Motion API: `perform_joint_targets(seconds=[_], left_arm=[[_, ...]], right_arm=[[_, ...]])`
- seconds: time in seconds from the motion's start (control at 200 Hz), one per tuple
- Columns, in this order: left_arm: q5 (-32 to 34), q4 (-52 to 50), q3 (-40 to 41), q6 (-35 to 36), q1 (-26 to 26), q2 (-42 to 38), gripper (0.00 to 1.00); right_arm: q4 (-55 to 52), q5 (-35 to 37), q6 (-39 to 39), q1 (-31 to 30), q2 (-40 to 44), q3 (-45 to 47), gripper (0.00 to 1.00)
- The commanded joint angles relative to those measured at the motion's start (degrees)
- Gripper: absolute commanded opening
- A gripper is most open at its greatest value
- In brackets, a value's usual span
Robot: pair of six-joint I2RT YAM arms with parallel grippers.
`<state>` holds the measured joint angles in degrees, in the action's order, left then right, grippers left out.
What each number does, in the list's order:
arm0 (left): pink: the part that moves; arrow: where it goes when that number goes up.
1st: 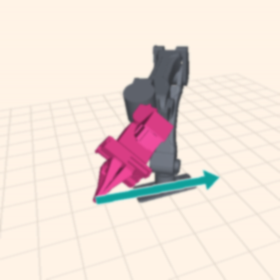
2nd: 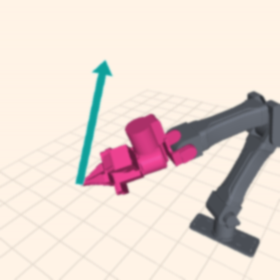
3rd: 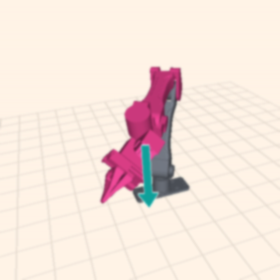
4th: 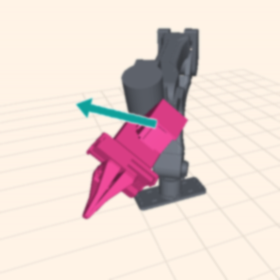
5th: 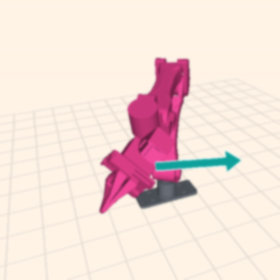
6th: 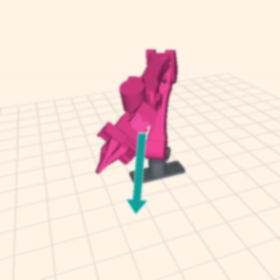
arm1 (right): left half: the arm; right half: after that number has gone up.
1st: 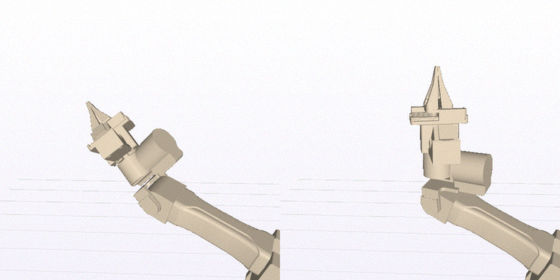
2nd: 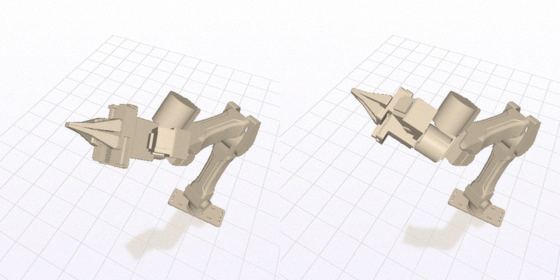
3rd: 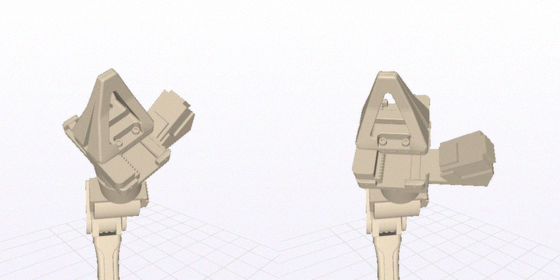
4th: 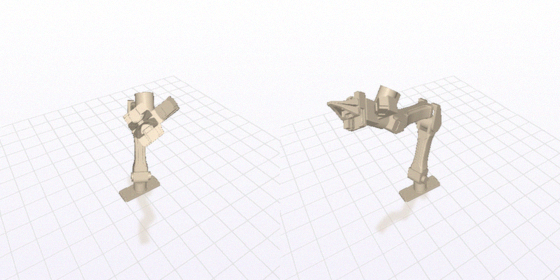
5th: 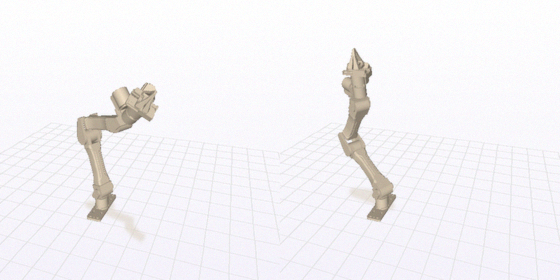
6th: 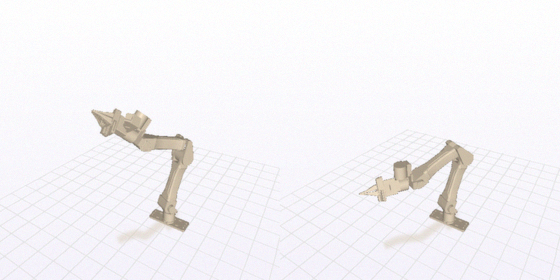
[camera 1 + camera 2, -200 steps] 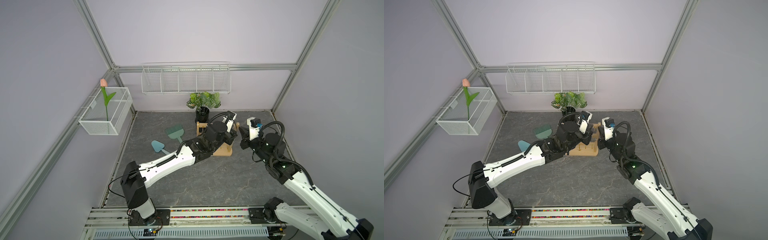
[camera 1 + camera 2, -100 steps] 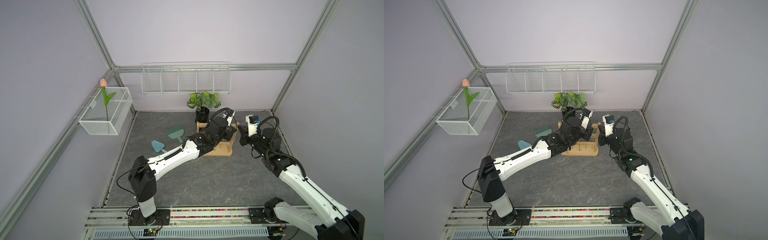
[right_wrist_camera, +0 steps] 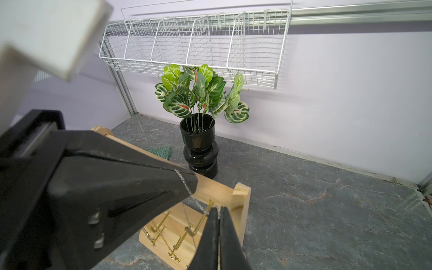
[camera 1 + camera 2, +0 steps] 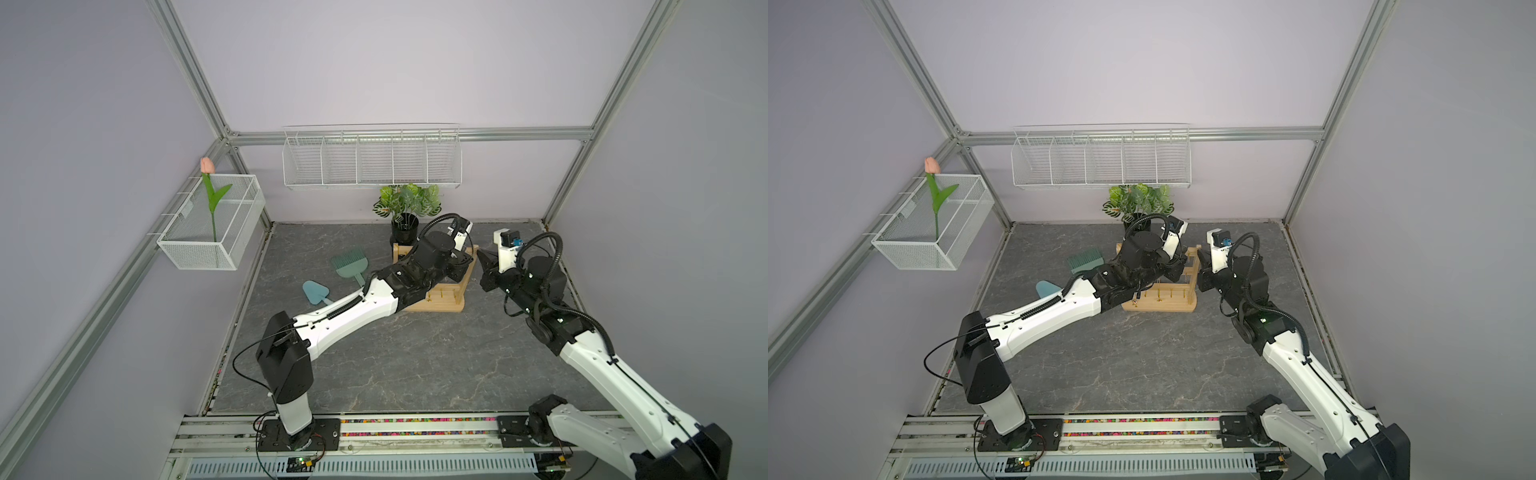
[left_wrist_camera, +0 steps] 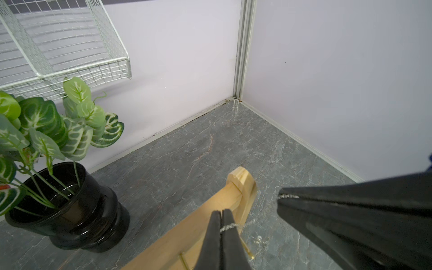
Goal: Hang the necklace on the jewelry display stand
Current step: Hang the necklace on the stand.
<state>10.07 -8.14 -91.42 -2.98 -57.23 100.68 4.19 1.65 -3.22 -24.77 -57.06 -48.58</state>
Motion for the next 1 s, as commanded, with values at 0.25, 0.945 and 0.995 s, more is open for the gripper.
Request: perform_joint_targets(seconds=[0.25,0.945,0.995], left_arm=[[-2.7,-2.3,-2.3,0.7,-1.7,-2.8,0.00],[2.0,-3.4,-0.3,1.0,-1.7,-3.9,0.00],[2.1,-3.3,-0.1,1.1,-1.8,-4.0,0.00]], right_arm=[[1.0,-1.0,-0.4,0.3,3.5,-1.4,0.07],[1.8,-2.3,-2.1,0.4,1.8,-0.5,0.07],[1.9,-2.4,-2.3,0.4,1.5,-0.5,0.07]])
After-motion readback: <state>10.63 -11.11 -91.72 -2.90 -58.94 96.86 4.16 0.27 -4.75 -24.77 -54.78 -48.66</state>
